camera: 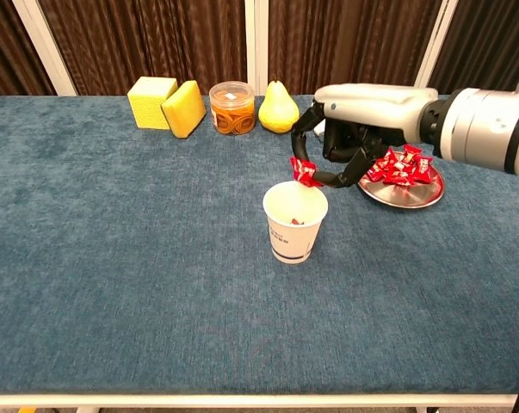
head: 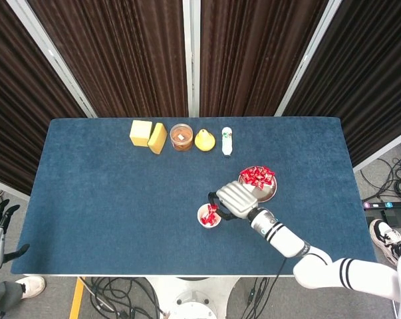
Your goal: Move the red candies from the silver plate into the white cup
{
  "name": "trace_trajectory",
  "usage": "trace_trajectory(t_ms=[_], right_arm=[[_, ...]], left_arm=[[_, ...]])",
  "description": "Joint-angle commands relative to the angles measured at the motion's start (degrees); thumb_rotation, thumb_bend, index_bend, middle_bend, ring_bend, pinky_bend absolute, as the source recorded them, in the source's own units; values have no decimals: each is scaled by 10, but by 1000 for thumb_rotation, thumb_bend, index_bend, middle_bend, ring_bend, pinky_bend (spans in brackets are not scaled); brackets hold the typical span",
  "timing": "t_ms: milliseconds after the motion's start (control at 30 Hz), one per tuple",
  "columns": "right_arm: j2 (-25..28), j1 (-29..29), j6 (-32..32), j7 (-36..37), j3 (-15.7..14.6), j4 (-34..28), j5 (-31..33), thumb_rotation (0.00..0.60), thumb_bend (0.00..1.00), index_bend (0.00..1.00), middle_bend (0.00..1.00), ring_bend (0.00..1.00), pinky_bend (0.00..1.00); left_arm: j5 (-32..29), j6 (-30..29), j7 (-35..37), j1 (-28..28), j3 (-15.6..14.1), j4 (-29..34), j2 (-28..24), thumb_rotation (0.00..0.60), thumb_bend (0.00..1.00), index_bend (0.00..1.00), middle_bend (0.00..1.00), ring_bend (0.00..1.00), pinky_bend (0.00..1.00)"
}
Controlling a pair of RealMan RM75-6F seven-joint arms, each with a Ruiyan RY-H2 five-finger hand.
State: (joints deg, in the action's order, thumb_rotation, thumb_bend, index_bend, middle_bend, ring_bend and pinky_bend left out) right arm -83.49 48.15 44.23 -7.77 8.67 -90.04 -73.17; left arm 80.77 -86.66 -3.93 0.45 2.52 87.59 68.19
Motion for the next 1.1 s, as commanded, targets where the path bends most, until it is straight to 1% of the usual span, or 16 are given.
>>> trace_trajectory(t_ms=[33, 200, 400, 467, 533, 633, 700, 767, 900, 1000, 1100], right_arm=[[-13, 4, -5, -4, -6, 8, 3, 600, 377, 545, 979, 997, 1000], [-22, 5, 3, -13, -10, 12, 0, 600, 377, 496, 979, 996, 1000], [-21, 3, 6, -20, -16, 10, 5, 600, 370, 394, 979, 995, 1000], [-19, 1, 10, -18, -16, 7, 4, 600, 369, 376, 979, 995, 1000], [-11, -2, 20, -13, -11, 2, 3, 600, 369, 366, 979, 995, 1000], [7, -12, 46, -4, 8, 7, 14, 600, 369, 362, 979, 995, 1000], [16, -14, 48, -16, 19, 30, 45, 600, 369, 361, 979, 995, 1000], [14, -11, 41, -40, 23, 62, 80, 600, 369, 360, 979, 995, 1000], [-17, 2, 16, -98, 19, 141, 161, 600, 329, 360, 979, 995, 1000], [-45, 11, -8, -116, 18, 189, 207, 600, 307, 360, 979, 995, 1000], [-71, 22, -31, -130, 14, 233, 239, 600, 299, 360, 979, 995, 1000]], left_arm=[[-1, -1, 2, 1, 0, -1, 1, 600, 0, 216, 172, 141, 163], [1, 2, 4, 0, -1, -4, 2, 600, 0, 216, 172, 141, 163], [3, 3, 6, -3, 0, -7, 5, 600, 0, 216, 172, 141, 163], [4, 4, 7, -3, 0, -8, 5, 600, 0, 216, 172, 141, 163], [4, 5, 7, -3, 0, -8, 5, 600, 0, 216, 172, 141, 163], [5, 5, 8, -5, 1, -10, 5, 600, 0, 216, 172, 141, 163], [5, 6, 10, -5, 1, -11, 5, 600, 0, 216, 172, 141, 163], [6, 6, 11, -6, 1, -12, 6, 600, 0, 216, 172, 141, 163], [8, 6, 12, -7, 1, -13, 9, 600, 0, 216, 172, 141, 163], [6, 7, 11, -6, 0, -12, 7, 600, 0, 216, 172, 141, 163], [5, 6, 10, -5, 0, -11, 5, 600, 0, 216, 172, 141, 163]])
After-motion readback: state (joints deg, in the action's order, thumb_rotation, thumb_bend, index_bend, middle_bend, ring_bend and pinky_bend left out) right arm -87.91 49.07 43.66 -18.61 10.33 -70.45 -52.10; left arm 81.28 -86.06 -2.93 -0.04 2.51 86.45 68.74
